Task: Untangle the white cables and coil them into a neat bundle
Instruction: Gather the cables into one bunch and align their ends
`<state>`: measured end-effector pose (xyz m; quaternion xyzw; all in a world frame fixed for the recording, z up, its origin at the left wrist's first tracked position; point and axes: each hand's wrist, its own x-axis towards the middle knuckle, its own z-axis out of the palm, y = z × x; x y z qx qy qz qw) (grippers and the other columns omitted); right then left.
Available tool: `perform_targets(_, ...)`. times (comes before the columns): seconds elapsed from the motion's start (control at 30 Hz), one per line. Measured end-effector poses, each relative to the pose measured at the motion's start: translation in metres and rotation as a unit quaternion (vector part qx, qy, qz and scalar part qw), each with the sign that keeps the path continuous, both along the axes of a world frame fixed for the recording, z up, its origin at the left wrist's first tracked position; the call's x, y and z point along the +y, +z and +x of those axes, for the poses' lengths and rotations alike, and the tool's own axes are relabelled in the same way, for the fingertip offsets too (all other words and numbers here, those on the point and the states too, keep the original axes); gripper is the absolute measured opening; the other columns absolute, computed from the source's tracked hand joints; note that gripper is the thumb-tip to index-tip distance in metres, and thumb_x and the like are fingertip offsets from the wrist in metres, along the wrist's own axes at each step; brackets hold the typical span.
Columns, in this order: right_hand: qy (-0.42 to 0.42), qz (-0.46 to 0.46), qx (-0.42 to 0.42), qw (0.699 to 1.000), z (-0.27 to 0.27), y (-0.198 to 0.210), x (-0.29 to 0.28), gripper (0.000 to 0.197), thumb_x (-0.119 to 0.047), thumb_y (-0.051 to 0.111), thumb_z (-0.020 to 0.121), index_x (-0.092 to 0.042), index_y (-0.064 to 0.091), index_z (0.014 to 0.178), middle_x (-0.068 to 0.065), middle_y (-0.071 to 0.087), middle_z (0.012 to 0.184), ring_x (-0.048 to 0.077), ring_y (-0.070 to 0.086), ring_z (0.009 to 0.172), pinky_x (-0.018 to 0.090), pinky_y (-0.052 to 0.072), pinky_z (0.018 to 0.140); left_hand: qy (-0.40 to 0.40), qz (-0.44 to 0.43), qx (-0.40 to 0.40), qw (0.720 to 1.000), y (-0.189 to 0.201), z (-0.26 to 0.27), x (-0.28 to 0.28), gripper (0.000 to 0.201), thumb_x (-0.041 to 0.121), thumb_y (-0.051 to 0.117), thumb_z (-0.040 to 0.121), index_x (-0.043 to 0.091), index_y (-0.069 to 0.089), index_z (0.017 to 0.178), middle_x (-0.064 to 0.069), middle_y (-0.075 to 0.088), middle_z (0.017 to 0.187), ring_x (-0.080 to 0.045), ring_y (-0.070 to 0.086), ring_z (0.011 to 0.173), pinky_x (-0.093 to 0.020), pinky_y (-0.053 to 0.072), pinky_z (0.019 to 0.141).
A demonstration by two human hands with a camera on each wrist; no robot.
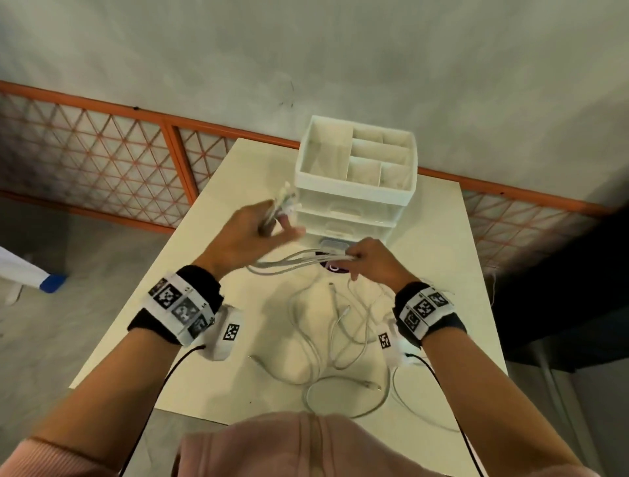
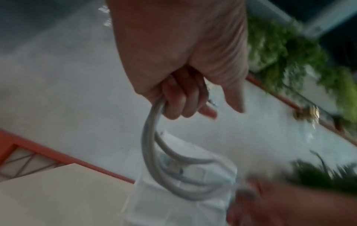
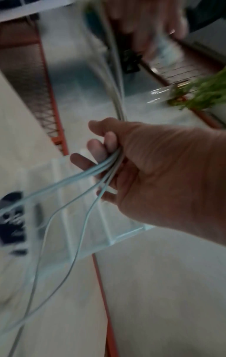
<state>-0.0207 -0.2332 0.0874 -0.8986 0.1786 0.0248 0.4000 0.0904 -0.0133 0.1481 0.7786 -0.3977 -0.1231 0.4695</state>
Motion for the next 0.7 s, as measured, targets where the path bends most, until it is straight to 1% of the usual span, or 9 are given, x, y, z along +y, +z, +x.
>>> perform_targets(0.03, 0.008, -0.007, -0.012, 1.0, 0.003, 0.014, 0.003, 0.03, -0.022, 0.072, 0.081, -0.007, 0.065, 0.056, -0.006, 0.054, 0.039, 0.001, 0.049, 0.037, 0.013, 0.035, 0.047, -0.015, 0.061, -0.027, 0.998, -0.007, -0.005, -0.005, 0.03, 0.045, 0.074, 0.074, 0.022, 0.055, 0.077, 0.005, 0.037, 0.054, -0.008, 0.029, 0.048, -0.018, 0.024, 0.048)
perform_targets(0.1, 0.035, -0.031, -0.022, 0.999, 0.008, 0.041, 0.013, 0.027, -0.016, 0.07, 0.081, -0.005, 0.062, 0.057, 0.0, 0.052, 0.044, 0.004, 0.05, 0.037, 0.017, 0.037, 0.045, -0.041, 0.116, 0.0, 0.992, -0.02, -0.015, -0.014, 0.032, 0.043, 0.081, 0.067, 0.031, 0.054, 0.078, 0.009, 0.048, 0.053, -0.006, 0.04, 0.049, -0.018, 0.03, 0.051)
perform_targets(0.13, 0.047, -0.043, -0.031, 0.997, 0.01, 0.053, 0.017, 0.03, -0.015, 0.07, 0.08, -0.007, 0.059, 0.054, 0.002, 0.05, 0.046, 0.01, 0.052, 0.039, 0.021, 0.038, 0.044, -0.039, 0.123, 0.007, 0.992, -0.025, -0.018, -0.02, 0.026, 0.04, 0.08, 0.071, 0.029, 0.057, 0.077, 0.007, 0.053, 0.055, -0.009, 0.044, 0.051, -0.022, 0.034, 0.054)
perform_targets(0.2, 0.056, -0.045, -0.054, 0.996, 0.01, 0.07, 0.019, 0.036, -0.015, 0.071, 0.08, -0.015, 0.053, 0.048, -0.002, 0.049, 0.045, 0.016, 0.05, 0.037, 0.024, 0.038, 0.044, -0.019, 0.101, 0.034, 0.994, -0.028, -0.018, -0.027, 0.02, 0.032, 0.07, 0.084, 0.014, 0.064, 0.075, -0.015, 0.061, 0.061, -0.022, 0.049, 0.05, -0.027, 0.039, 0.053)
perform_targets(0.27, 0.054, -0.021, -0.072, 0.996, 0.009, 0.078, 0.013, 0.034, -0.021, 0.073, 0.08, -0.015, 0.056, 0.051, -0.007, 0.052, 0.04, 0.011, 0.047, 0.033, 0.02, 0.038, 0.043, -0.002, 0.026, 0.067, 0.997, -0.021, -0.017, -0.029, 0.025, 0.024, 0.062, 0.09, 0.007, 0.062, 0.072, -0.024, 0.057, 0.062, -0.019, 0.046, 0.048, -0.018, 0.038, 0.047)
perform_targets(0.4, 0.014, 0.021, -0.059, 0.998, 0.001, 0.066, -0.013, 0.041, -0.033, 0.076, 0.077, 0.003, 0.061, 0.064, 0.001, 0.056, 0.048, 0.008, 0.049, 0.039, 0.012, 0.04, 0.048, 0.073, -0.109, 0.023, 0.991, 0.001, -0.001, -0.024, 0.027, 0.018, 0.057, 0.093, 0.019, 0.054, 0.066, 0.011, 0.051, 0.047, -0.002, 0.039, 0.041, -0.01, 0.03, 0.044)
perform_targets(0.53, -0.087, 0.029, -0.048, 0.995, -0.02, 0.033, -0.05, 0.035, -0.036, 0.075, 0.077, -0.013, 0.059, 0.055, -0.002, 0.058, 0.049, 0.007, 0.055, 0.043, 0.017, 0.043, 0.053, 0.202, -0.196, 0.018, 0.96, -0.002, 0.034, -0.006, 0.026, 0.028, 0.058, 0.093, 0.025, 0.057, 0.067, 0.021, 0.057, 0.053, 0.005, 0.048, 0.052, -0.01, 0.036, 0.057)
perform_targets(0.63, -0.104, 0.068, -0.06, 0.99, -0.028, 0.03, -0.062, 0.031, -0.03, 0.073, 0.08, -0.01, 0.06, 0.06, -0.004, 0.055, 0.051, 0.008, 0.055, 0.044, 0.027, 0.048, 0.061, 0.237, -0.127, -0.016, 0.963, -0.017, 0.04, 0.003, 0.022, 0.026, 0.058, 0.093, 0.012, 0.061, 0.077, 0.013, 0.055, 0.061, 0.009, 0.053, 0.052, -0.008, 0.037, 0.056)
perform_targets(0.7, -0.099, 0.11, -0.086, 0.985, -0.029, 0.042, -0.061, 0.027, -0.027, 0.067, 0.086, -0.005, 0.059, 0.071, -0.007, 0.048, 0.052, 0.008, 0.05, 0.043, 0.036, 0.055, 0.067, 0.261, -0.027, 0.019, 0.965, -0.036, 0.046, 0.008, 0.021, 0.029, 0.063, 0.089, 0.01, 0.064, 0.081, 0.001, 0.056, 0.063, -0.003, 0.054, 0.058, -0.021, 0.04, 0.059)
